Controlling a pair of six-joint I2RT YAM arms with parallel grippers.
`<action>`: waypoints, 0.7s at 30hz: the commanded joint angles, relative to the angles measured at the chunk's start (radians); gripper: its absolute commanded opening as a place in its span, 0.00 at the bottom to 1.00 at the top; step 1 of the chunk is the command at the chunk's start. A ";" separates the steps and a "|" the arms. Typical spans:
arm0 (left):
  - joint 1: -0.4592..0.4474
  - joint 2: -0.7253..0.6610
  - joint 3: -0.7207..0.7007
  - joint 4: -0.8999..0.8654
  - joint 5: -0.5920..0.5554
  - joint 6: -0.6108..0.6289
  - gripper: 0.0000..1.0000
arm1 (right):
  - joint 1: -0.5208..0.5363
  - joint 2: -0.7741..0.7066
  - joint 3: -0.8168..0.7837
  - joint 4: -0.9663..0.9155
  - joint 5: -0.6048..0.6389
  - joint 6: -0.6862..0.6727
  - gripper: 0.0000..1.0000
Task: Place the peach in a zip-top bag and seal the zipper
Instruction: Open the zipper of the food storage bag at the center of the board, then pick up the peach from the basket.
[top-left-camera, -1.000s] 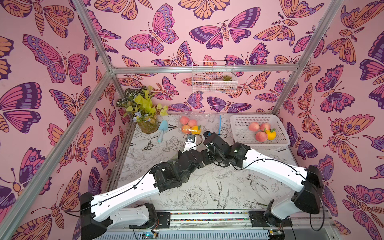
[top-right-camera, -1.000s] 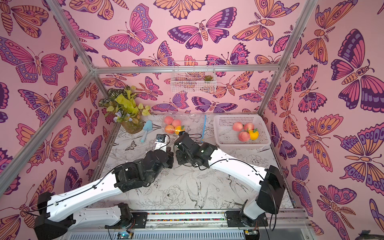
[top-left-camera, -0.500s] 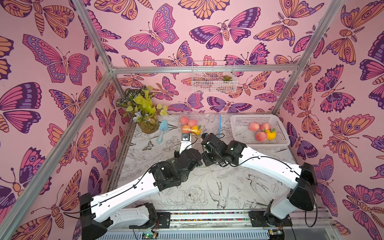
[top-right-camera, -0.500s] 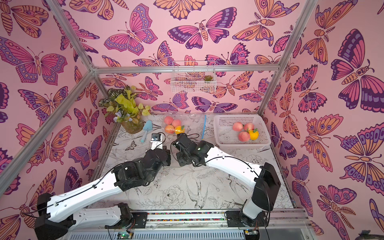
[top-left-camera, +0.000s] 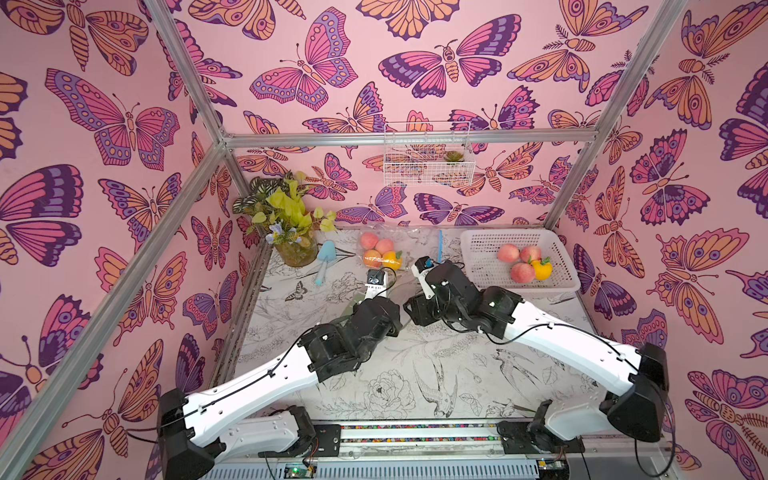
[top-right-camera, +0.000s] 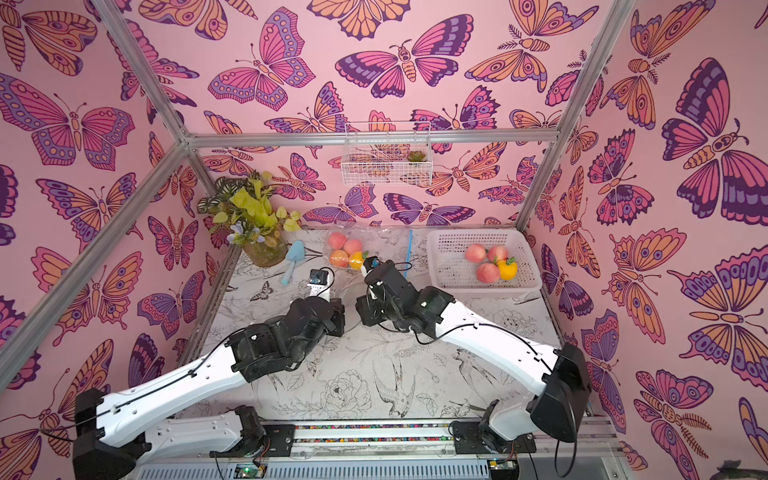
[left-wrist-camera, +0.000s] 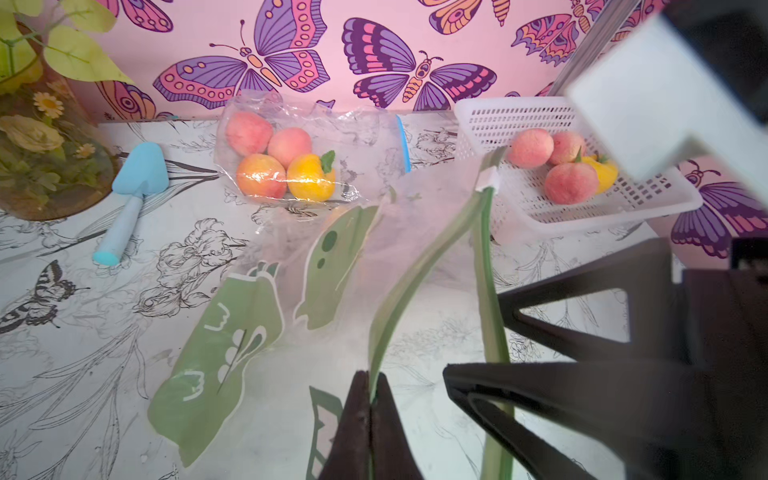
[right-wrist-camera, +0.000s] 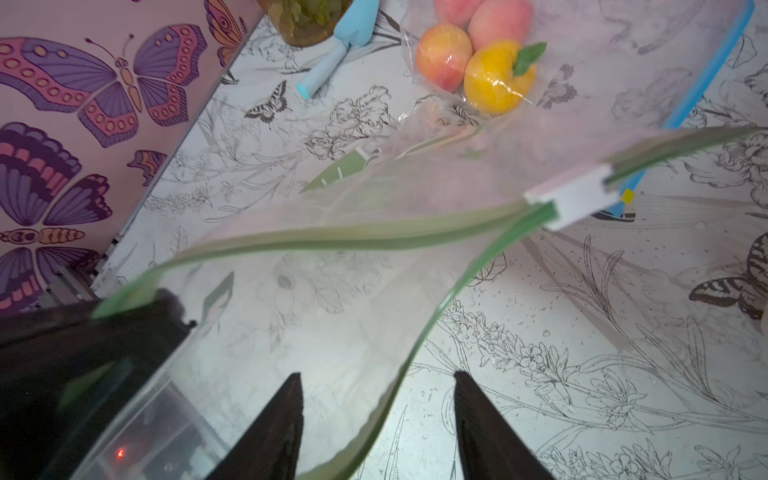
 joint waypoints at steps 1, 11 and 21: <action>0.004 0.008 -0.021 0.028 0.049 0.007 0.00 | -0.022 -0.072 -0.045 0.108 -0.011 -0.013 0.60; 0.005 0.024 -0.027 0.024 0.072 0.000 0.00 | -0.314 -0.303 -0.169 0.094 0.067 -0.048 0.62; 0.004 0.007 -0.043 0.025 0.082 0.010 0.00 | -0.766 -0.201 -0.164 0.072 0.026 -0.138 0.61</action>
